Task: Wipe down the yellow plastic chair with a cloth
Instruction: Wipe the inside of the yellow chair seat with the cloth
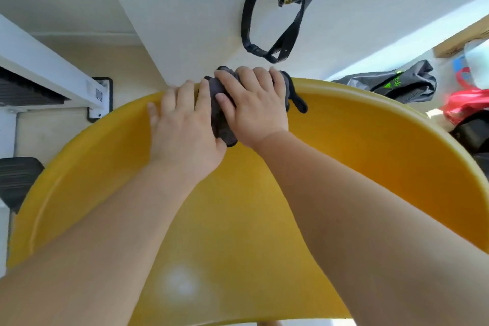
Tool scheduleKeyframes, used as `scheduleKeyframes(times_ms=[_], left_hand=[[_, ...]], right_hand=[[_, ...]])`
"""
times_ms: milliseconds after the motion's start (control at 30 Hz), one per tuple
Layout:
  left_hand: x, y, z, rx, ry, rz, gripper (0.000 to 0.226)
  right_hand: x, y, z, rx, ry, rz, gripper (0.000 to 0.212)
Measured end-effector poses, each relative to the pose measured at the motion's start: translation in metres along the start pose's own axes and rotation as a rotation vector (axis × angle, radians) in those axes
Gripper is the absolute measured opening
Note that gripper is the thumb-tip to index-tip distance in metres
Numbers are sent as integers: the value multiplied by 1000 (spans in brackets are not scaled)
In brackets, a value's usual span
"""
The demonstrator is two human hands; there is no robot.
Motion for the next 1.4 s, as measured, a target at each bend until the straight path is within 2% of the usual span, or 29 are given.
scheduleKeyframes(times_ms=[100, 233, 300, 367, 433, 500, 600, 700, 767, 900, 967, 1033, 1100, 1200, 1300, 1400], left_hand=[[0, 1, 0, -29, -55, -29, 109], [-1, 1, 11, -107, -90, -66, 106], [-5, -3, 21, -99, -116, -60, 105], [-6, -6, 41, -68, -66, -49, 102], [-4, -2, 73, -30, 51, -63, 98], [0, 5, 102, 14, 138, -89, 96], [-1, 10, 115, 78, 106, -84, 97], [-3, 10, 116, 43, 70, -71, 98], [-3, 11, 116, -13, 69, -77, 101], [-2, 10, 125, -88, 37, -88, 105], [-1, 8, 132, -104, 11, -96, 107], [1, 7, 151, -95, 71, -90, 106], [8, 8, 182, -89, 207, -86, 105], [18, 17, 221, -71, 318, -136, 102], [25, 28, 240, -76, 292, -193, 104], [27, 28, 246, -95, 228, -200, 107]], right_hand=[[28, -15, 65, 41, 194, 36, 42], [102, -37, 169, 89, 515, 17, 47], [118, -42, 189, 66, 609, 11, 48], [111, -40, 185, 42, 669, 28, 51], [90, -34, 164, 30, 650, 36, 50], [65, -26, 132, 12, 508, 25, 45], [52, -18, 102, -13, 281, 47, 41], [65, -21, 123, -7, 170, 21, 43], [90, -28, 160, 15, 254, 19, 44], [169, -47, 234, 52, 541, -14, 47], [186, -50, 245, 45, 634, -36, 49], [179, -49, 241, 32, 691, -28, 49], [157, -46, 230, 23, 663, -18, 49], [127, -40, 213, 27, 469, -40, 47], [135, -43, 220, 57, 333, -57, 47], [177, -55, 247, 127, 370, -63, 52]])
Point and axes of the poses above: each hand's wrist, its own x-axis away from the middle knuckle, its own y-axis out of the palm, z = x × y, the point moved 9 cm from there along -x, towards the middle knuckle, and after that the axes turned 11 degrees about -y, right-handed, at the moved point
